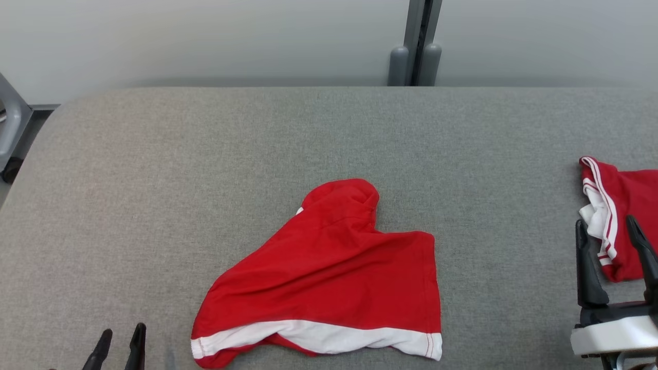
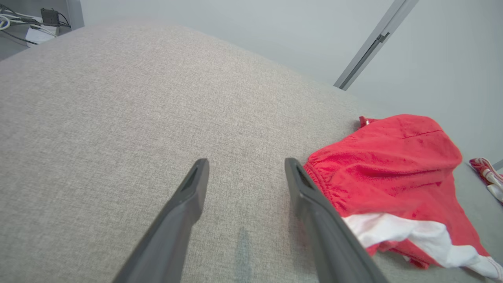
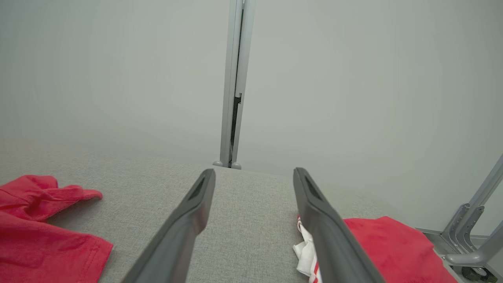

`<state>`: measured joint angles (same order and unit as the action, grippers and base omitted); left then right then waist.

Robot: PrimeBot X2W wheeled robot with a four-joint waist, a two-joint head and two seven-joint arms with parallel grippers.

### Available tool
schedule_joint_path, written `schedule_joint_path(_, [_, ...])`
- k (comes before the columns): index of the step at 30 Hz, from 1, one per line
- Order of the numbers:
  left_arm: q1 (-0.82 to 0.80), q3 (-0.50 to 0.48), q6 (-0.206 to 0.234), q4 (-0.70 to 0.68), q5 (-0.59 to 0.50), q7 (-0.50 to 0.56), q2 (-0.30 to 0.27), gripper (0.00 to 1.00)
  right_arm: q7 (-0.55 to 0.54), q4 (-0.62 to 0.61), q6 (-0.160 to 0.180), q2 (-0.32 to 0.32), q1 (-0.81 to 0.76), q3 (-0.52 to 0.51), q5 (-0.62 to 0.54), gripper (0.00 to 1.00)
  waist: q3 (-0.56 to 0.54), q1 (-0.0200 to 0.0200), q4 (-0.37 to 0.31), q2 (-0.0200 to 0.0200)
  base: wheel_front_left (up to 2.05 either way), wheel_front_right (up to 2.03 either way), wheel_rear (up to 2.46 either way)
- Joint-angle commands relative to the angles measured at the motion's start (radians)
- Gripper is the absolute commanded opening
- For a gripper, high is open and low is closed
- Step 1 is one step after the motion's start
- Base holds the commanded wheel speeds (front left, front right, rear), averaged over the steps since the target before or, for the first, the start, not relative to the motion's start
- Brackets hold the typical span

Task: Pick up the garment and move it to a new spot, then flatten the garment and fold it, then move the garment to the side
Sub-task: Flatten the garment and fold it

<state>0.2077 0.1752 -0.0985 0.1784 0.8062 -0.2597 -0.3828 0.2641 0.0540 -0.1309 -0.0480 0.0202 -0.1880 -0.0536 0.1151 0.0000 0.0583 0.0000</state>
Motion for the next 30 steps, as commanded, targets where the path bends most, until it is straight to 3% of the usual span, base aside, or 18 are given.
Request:
schedule_joint_path(1, [-0.021, -0.015, 0.005, -0.002, -0.028, -0.003, 0.008, 1.0, 0.0, -0.001, 0.0, -0.005, -0.013, -0.005, 0.0, 1.0, -0.032, 0.0, 0.0, 0.0, 0.0, 0.0, 0.0])
schedule_joint_path(7, [-0.052, -0.166, 0.001, -0.043, -0.295, -0.004, 0.161, 1.0, 0.0, 0.013, 0.0, -0.005, -0.052, 0.006, 0.011, 1.0, -0.103, 0.0, -0.01, 0.0, 0.0, 0.0, 0.0])
schedule_joint_path(13, [-0.092, -0.218, -0.024, -0.045, -0.483, -0.004, 0.271, 1.0, 0.0, 0.038, 0.0, -0.005, -0.08, 0.043, 0.04, 1.0, -0.125, 0.0, -0.029, 0.0, 0.0, 0.0, 0.0])
schedule_joint_path(20, [-0.089, -0.215, -0.033, -0.037, -0.531, -0.004, 0.305, 1.0, 0.0, 0.06, 0.0, -0.005, -0.101, 0.082, 0.079, 1.0, -0.129, 0.0, -0.053, 0.0, 0.0, 0.0, 0.0])
schedule_joint_path(27, [-0.094, -0.198, -0.032, -0.049, -0.527, -0.004, 0.286, 1.0, 0.0, 0.074, 0.0, -0.005, -0.093, 0.099, 0.106, 1.0, -0.125, 0.0, -0.058, 0.0, 0.0, 0.0, 0.0])
schedule_joint_path(30, [-0.071, -0.18, -0.032, -0.015, -0.51, -0.004, 0.274, 1.0, 0.0, 0.147, 0.0, -0.002, -0.1, 0.195, 0.172, 1.0, -0.129, 0.0, -0.058, 0.0, 0.0, 0.0, 0.0])
